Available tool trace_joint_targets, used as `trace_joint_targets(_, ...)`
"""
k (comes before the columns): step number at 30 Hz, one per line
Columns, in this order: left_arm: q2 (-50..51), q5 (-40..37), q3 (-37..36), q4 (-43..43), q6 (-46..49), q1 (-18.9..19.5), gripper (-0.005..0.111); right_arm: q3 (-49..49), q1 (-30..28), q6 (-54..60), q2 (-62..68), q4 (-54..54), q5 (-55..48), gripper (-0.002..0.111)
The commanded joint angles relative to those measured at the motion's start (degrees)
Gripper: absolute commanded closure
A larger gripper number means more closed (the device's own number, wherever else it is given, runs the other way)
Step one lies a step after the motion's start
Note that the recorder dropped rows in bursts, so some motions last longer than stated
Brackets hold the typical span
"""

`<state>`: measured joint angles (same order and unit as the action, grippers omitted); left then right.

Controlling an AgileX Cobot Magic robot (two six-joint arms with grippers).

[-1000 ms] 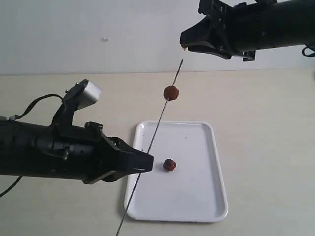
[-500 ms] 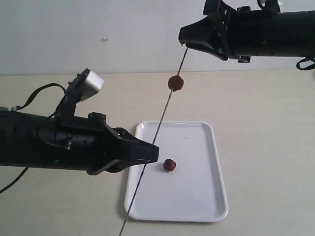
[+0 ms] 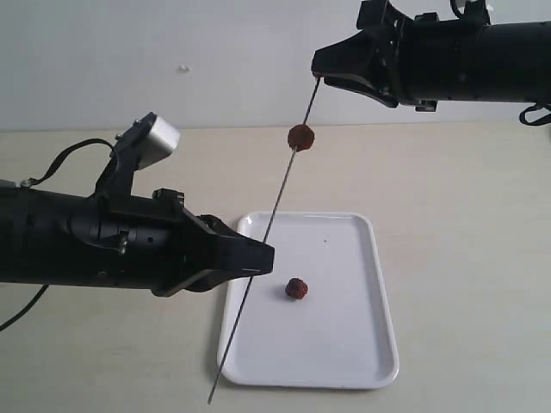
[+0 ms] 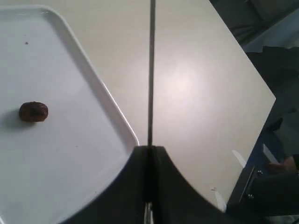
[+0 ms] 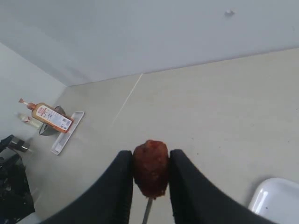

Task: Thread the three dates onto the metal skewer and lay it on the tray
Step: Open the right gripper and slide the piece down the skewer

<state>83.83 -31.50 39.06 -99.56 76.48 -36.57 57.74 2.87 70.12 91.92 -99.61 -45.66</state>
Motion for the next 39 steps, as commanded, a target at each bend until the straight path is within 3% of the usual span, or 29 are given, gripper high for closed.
trace_joint_targets(1, -0.09, 0.1, 0.38, -0.39, -0.07, 0.12, 0.107, -0.28, -0.38, 0.79, -0.44, -0.18, -1.03, 0.081)
trace_joint_targets(7, -0.09, -3.6, 0.39, -0.39, -0.07, 0.12, 0.107, -0.28, -0.38, 1.74, -0.44, -0.28, -0.51, 0.081)
trace_joint_targets(21, -0.09, -2.64, 2.0, -0.39, -0.42, 0.12, 0.107, -0.28, -0.38, 1.74, -0.44, -0.28, -1.03, 0.081)
trace_joint_targets(30, -0.09, 3.5, 3.14, -0.39, -0.42, 0.12, 0.107, -0.28, -0.28, 1.74, -0.44, -0.28, -2.81, 0.081)
trace_joint_targets(39, -0.09, 3.35, 7.58, -0.39, -0.03, 0.12, 0.107, -0.28, -0.27, 1.96, -0.44, 1.06, -4.04, 0.081)
